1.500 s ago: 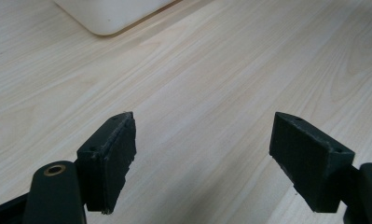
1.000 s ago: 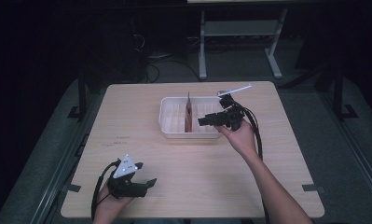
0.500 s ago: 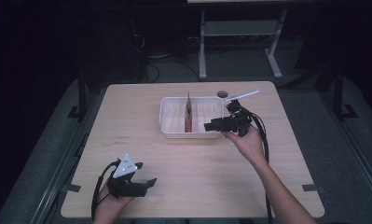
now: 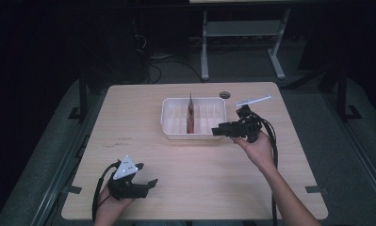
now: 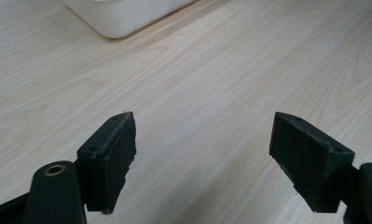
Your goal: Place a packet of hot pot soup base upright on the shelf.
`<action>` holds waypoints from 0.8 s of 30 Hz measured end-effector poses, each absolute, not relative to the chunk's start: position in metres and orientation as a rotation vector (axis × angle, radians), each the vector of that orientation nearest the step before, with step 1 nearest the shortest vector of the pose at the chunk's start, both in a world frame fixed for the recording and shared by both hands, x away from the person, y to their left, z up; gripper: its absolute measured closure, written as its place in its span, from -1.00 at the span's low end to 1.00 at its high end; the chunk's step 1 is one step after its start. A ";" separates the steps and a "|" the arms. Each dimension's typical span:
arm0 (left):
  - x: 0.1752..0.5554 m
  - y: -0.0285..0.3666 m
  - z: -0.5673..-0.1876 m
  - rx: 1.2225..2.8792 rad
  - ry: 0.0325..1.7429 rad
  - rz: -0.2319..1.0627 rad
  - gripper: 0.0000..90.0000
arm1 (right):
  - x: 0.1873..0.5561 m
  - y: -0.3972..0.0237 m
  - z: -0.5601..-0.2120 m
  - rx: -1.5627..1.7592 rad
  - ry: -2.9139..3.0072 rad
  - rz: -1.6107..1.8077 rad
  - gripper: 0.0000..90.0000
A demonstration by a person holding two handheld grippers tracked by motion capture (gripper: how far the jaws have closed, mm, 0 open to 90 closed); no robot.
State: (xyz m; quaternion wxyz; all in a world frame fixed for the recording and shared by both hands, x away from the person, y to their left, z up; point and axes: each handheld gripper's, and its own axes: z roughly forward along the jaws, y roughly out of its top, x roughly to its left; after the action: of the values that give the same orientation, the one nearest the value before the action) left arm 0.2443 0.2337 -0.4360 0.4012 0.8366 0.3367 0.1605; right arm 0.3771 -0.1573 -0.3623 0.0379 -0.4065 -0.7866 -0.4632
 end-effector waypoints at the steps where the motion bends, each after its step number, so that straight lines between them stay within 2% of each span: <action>1: 0.244 0.234 -0.436 2.117 0.851 0.406 -0.51 | 0.376 -0.162 -0.363 -1.252 -2.404 -1.427 0.12; 24: 0.244 0.234 -0.436 2.100 0.861 0.402 -0.51 | 0.349 -0.196 -0.385 -1.302 -2.392 -1.377 0.08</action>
State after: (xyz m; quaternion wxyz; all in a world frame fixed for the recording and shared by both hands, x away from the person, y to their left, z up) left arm 0.2442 0.2342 -0.4359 0.4062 0.8326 0.3411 0.1592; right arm 0.3488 -0.1957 -0.3847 0.0448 -0.4262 -0.7830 -0.4508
